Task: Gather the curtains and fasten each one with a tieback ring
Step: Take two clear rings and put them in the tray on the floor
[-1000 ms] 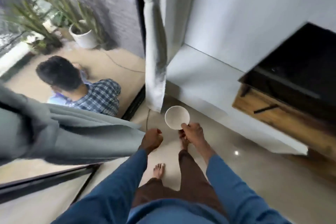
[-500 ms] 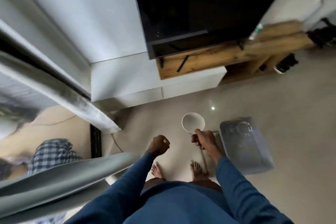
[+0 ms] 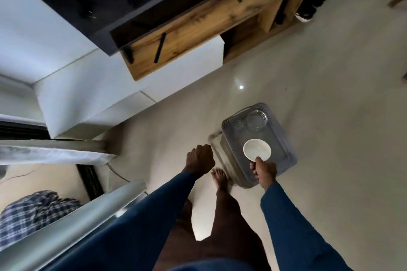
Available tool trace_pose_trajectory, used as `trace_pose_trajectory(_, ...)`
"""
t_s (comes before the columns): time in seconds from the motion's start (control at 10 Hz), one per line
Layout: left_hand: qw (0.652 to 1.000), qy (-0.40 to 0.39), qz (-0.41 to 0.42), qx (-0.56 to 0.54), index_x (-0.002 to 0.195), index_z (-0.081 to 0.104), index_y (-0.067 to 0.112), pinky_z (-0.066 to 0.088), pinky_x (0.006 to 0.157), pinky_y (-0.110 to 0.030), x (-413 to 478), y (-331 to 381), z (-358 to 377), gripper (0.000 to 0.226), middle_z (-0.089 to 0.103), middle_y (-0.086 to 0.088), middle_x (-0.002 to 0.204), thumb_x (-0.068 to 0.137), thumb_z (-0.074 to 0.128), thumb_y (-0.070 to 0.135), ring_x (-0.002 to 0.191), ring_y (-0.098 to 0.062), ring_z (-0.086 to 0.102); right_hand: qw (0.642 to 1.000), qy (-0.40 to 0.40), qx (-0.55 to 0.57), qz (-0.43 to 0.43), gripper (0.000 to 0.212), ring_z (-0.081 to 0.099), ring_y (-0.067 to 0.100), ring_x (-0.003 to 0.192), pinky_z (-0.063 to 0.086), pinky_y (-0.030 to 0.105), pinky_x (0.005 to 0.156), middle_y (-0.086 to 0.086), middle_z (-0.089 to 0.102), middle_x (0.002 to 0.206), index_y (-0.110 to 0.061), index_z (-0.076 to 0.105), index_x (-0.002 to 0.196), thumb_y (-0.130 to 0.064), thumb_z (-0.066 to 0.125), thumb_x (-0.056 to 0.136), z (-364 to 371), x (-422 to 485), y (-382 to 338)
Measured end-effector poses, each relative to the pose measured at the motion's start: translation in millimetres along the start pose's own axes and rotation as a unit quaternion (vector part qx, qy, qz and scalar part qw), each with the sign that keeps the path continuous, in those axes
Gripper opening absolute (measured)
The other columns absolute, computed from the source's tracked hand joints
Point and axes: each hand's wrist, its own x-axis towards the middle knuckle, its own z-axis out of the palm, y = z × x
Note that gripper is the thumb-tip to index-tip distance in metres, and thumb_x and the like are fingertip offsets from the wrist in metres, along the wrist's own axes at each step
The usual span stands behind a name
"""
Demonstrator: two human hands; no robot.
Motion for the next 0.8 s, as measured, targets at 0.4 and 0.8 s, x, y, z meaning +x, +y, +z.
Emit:
trace_pose_trajectory(0.4, 0.999, -0.027, -0.04, 0.02, 0.106, 0.065, 0.018, 0.048, 0.08, -0.038, 85, -4, 70, 0.023, 0.067, -0.009, 0.11, 0.089, 0.049, 0.021, 0.098, -0.036, 0.066, 0.999, -0.043, -0.01, 0.029, 0.024, 0.04, 0.015, 0.048, 0.026, 0.018, 0.038, 0.017, 0.064, 0.077, 0.005, 0.067, 0.099, -0.012, 0.05, 0.097, 73, 124, 11)
trace_pose_trajectory(0.8, 0.998, -0.03, -0.061, -0.007, 0.105, 0.066, 0.019, 0.044, 0.069, -0.034, 76, -27, 38, 0.023, 0.067, -0.007, 0.108, 0.089, 0.05, 0.018, 0.093, -0.031, 0.066, 0.992, -0.101, -0.042, 0.056, 0.02, 0.038, 0.014, 0.05, 0.023, 0.019, 0.04, 0.011, 0.059, 0.072, 0.001, 0.065, 0.096, -0.012, 0.05, 0.099, 65, 98, -5)
